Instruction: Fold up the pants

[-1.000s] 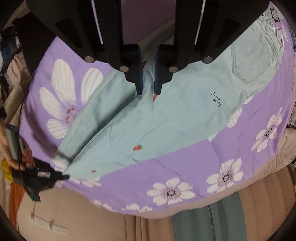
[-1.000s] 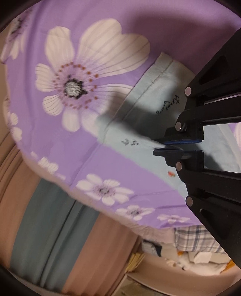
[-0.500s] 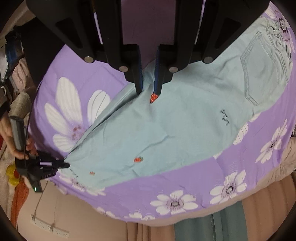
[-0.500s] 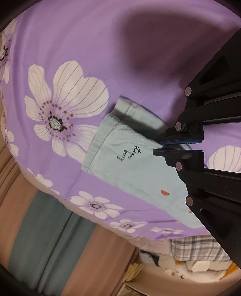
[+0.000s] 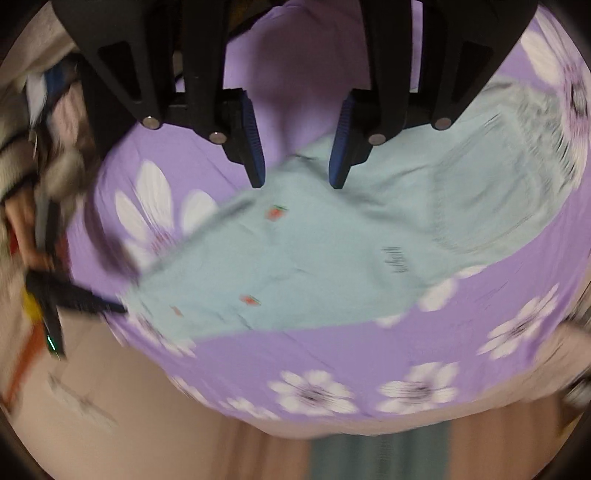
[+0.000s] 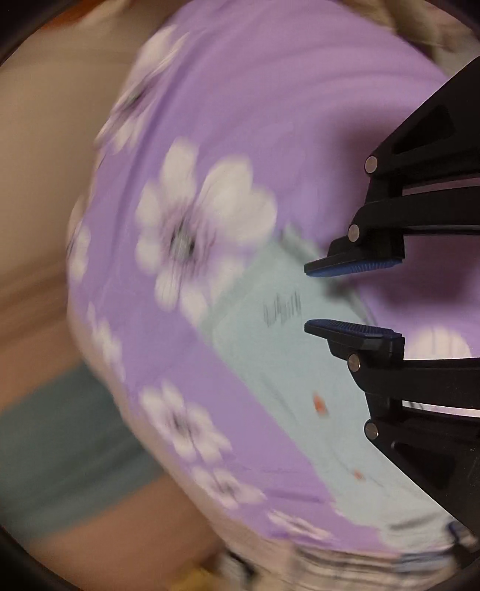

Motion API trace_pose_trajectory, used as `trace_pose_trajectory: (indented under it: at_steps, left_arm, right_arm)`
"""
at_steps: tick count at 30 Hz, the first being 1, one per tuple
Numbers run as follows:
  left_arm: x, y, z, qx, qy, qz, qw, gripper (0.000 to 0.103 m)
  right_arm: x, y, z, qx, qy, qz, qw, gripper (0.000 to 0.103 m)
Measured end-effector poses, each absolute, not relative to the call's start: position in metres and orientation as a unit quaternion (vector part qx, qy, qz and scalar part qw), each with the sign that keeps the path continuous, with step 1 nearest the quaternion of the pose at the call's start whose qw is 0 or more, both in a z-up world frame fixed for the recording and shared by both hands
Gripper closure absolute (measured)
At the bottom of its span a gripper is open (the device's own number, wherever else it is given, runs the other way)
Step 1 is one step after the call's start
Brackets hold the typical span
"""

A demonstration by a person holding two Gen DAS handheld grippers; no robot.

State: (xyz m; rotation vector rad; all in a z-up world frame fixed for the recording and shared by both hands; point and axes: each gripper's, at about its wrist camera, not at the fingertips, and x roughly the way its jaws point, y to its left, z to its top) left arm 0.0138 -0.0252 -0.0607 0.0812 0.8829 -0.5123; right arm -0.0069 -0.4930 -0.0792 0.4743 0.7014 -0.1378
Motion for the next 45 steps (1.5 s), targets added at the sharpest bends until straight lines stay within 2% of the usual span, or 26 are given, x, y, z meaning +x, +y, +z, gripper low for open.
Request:
trace_pose_trajectory:
  at_steps: [5, 11, 12, 13, 14, 15, 17, 18, 19, 20, 22, 29, 36, 37, 39, 40, 45]
  left_arm:
    - [0.031, 0.038, -0.064, -0.035, 0.419, -0.124, 0.899, 0.068]
    - [0.033, 0.099, -0.087, -0.019, 0.438, 0.004, 0.899, 0.068]
    - [0.032, 0.110, -0.095, -0.019, 0.448, 0.022, 0.894, 0.071]
    - [0.030, 0.124, -0.101, -0.044, 0.457, 0.015, 0.888, 0.081]
    - [0.027, 0.136, -0.102, -0.067, 0.457, 0.009, 0.887, 0.084]
    - [0.022, 0.147, -0.100, -0.099, 0.452, -0.003, 0.886, 0.084]
    - [0.013, 0.164, -0.091, -0.141, 0.439, -0.013, 0.887, 0.084]
    - [0.008, 0.174, -0.085, -0.165, 0.429, -0.016, 0.888, 0.083]
    - [0.003, 0.179, -0.081, -0.178, 0.422, -0.013, 0.889, 0.078]
    - [-0.002, 0.186, -0.076, -0.193, 0.413, -0.002, 0.890, 0.067]
    - [-0.016, 0.203, -0.068, -0.231, 0.394, 0.011, 0.890, 0.060]
    - [-0.027, 0.216, -0.079, -0.359, 0.395, -0.041, 0.845, 0.061]
    - [-0.006, 0.207, -0.097, -0.412, 0.398, -0.044, 0.818, 0.062]
    - [-0.004, 0.208, -0.097, -0.423, 0.392, -0.039, 0.816, 0.064]
    - [-0.001, 0.211, -0.097, -0.429, 0.384, -0.030, 0.817, 0.083]
    - [0.002, 0.213, -0.097, -0.426, 0.383, -0.022, 0.819, 0.087]
    - [-0.012, 0.227, -0.083, -0.429, 0.345, 0.007, 0.835, 0.090]
  right_arm:
    - [0.010, -0.398, -0.068, 0.128, 0.351, 0.087, 0.924, 0.080]
    - [0.018, -0.290, -0.083, 0.026, 0.377, 0.207, 0.902, 0.081]
    - [0.017, -0.275, -0.090, 0.006, 0.387, 0.223, 0.894, 0.081]
    - [0.016, -0.264, -0.100, -0.013, 0.400, 0.236, 0.885, 0.081]
    - [0.014, -0.255, -0.108, -0.030, 0.417, 0.243, 0.875, 0.081]
    - [0.012, -0.247, -0.119, -0.056, 0.440, 0.247, 0.861, 0.081]
    - [0.006, -0.241, -0.119, -0.094, 0.430, 0.249, 0.863, 0.081]
    - [0.005, -0.242, -0.115, -0.095, 0.433, 0.256, 0.859, 0.081]
    - [0.006, -0.247, -0.111, -0.085, 0.441, 0.265, 0.853, 0.081]
    - [0.006, -0.252, -0.106, -0.072, 0.442, 0.269, 0.853, 0.081]
    - [0.006, -0.261, -0.096, -0.066, 0.432, 0.261, 0.861, 0.081]
    - [0.004, -0.240, -0.091, -0.026, 0.415, 0.269, 0.869, 0.081]
    - [0.006, -0.207, -0.087, -0.029, 0.410, 0.293, 0.863, 0.081]
    - [0.005, -0.207, -0.086, -0.031, 0.409, 0.295, 0.863, 0.081]
    - [0.005, -0.202, -0.086, -0.036, 0.409, 0.298, 0.861, 0.081]
    - [0.005, -0.200, -0.085, -0.040, 0.409, 0.298, 0.861, 0.081]
    - [0.013, -0.190, -0.085, -0.065, 0.408, 0.293, 0.862, 0.081]
